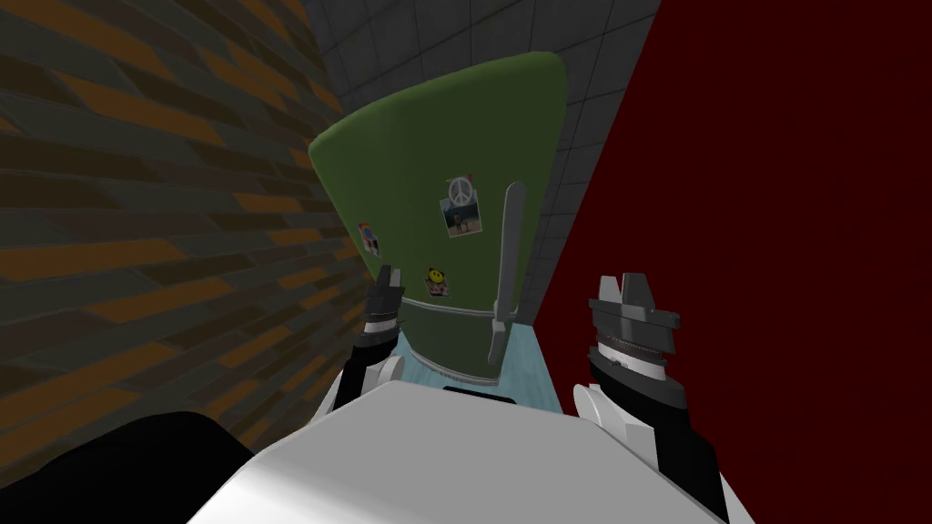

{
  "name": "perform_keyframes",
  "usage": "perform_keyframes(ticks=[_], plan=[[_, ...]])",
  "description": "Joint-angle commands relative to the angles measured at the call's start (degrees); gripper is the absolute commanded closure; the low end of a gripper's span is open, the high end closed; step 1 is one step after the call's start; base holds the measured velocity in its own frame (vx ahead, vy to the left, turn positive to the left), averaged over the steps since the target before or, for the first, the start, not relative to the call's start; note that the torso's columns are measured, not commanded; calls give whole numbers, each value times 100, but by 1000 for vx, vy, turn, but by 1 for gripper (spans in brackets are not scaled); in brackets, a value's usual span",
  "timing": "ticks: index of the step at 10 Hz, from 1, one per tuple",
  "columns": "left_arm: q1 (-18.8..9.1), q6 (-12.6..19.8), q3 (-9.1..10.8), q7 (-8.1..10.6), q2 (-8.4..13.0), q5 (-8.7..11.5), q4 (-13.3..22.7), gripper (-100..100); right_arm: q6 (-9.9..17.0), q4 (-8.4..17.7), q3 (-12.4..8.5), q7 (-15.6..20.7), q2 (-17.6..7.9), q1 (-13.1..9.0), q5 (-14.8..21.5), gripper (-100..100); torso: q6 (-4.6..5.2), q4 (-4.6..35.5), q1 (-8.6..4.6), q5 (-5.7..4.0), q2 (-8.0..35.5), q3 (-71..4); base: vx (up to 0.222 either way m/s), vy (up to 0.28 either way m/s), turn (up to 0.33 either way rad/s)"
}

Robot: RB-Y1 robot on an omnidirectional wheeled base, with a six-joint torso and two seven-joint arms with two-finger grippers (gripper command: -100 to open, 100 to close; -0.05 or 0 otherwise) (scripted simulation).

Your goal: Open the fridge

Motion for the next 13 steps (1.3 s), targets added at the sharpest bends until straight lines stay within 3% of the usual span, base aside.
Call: perform_keyframes(ticks=[1,3,4,5,8,13], plan=[[0,0,0,0,0,0,0,0,0,0,0,0,0,0,0,0,0,423,0,0,424,-845,0,0,0],[0,0,0,0,0,0,0,0,0,0,0,0,0,0,0,0,0,1269,0,0,1270,-2537,0,0,0],[-12,-20,-3,-5,180,-4,49,-100,0,0,0,0,0,0,0,0,0,1692,0,0,1693,-3383,5,-14,-3],[-25,-40,-7,-9,304,-9,98,-100,0,2,0,0,0,0,0,0,0,1880,-3,0,1886,-3778,-5,-31,-6],[-108,-168,-29,-40,690,-36,428,-100,0,3,1,0,1,0,0,0,0,1958,-5,-2,1958,-3919,-10,-59,-8],[-250,-393,-66,-94,923,-85,989,-100,0,2,1,0,1,0,0,0,0,1960,4,1,1958,-3922,-10,-91,-10]])
